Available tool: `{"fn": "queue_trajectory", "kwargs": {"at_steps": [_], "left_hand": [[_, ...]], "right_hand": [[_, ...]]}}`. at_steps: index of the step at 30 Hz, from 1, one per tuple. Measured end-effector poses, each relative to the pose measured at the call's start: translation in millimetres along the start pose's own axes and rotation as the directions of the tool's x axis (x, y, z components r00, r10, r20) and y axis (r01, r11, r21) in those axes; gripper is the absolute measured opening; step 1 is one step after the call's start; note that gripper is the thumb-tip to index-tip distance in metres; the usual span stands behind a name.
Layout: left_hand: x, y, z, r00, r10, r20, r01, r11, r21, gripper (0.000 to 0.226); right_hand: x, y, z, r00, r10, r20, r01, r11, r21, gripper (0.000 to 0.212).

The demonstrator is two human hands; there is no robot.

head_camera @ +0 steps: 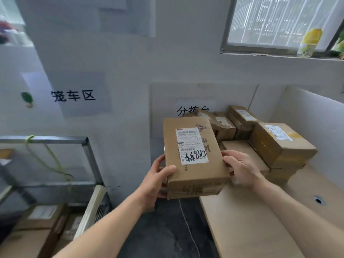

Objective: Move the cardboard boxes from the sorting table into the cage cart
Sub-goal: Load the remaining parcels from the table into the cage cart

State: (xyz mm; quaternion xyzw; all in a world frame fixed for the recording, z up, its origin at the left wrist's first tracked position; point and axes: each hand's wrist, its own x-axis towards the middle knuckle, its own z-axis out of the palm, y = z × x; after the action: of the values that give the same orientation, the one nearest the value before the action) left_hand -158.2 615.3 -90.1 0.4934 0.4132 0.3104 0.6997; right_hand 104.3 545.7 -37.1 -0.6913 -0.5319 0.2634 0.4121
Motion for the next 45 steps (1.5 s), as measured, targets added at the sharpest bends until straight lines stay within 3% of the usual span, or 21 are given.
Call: {"fn": "queue_trajectory", "kwargs": {"at_steps": [9,18,28,33,40,45], "left_hand": [[-89,12,-124,0.978,0.072,-0.198,-0.081,0.996,-0.037,0.095],[-166,1,-205,0.903,0.105,-0.416,-0.134,0.99,-0.041,0.096],[-252,-18,-223,0.73,0.135,-0.67,-0.213,0.976,-0.035,0.097],[-295,-28,-213,0.626,0.15,-0.765,-0.255,0.967,-0.02,0.081],[-343,-58,-209,0.509,0.072,-0.858,-0.238,0.969,-0.06,0.082],[-379,-76,-211,0.422,0.009,-0.907,-0.262,0.959,-0.112,0.068]], "right_hand": [[-15,-88,108,0.962,-0.185,0.203,0.179,0.983,0.047,0.037],[-4,-146,204,0.825,-0.338,0.453,0.325,0.939,0.11,0.041],[-2,-188,281,0.597,-0.47,0.65,0.4,0.877,0.267,0.05],[-20,-209,316,0.484,-0.512,0.709,0.381,0.853,0.356,0.052],[-55,-220,364,0.353,-0.523,0.776,0.375,0.839,0.395,0.051],[-87,-227,402,0.259,-0.511,0.82,0.412,0.826,0.385,0.056]]}}
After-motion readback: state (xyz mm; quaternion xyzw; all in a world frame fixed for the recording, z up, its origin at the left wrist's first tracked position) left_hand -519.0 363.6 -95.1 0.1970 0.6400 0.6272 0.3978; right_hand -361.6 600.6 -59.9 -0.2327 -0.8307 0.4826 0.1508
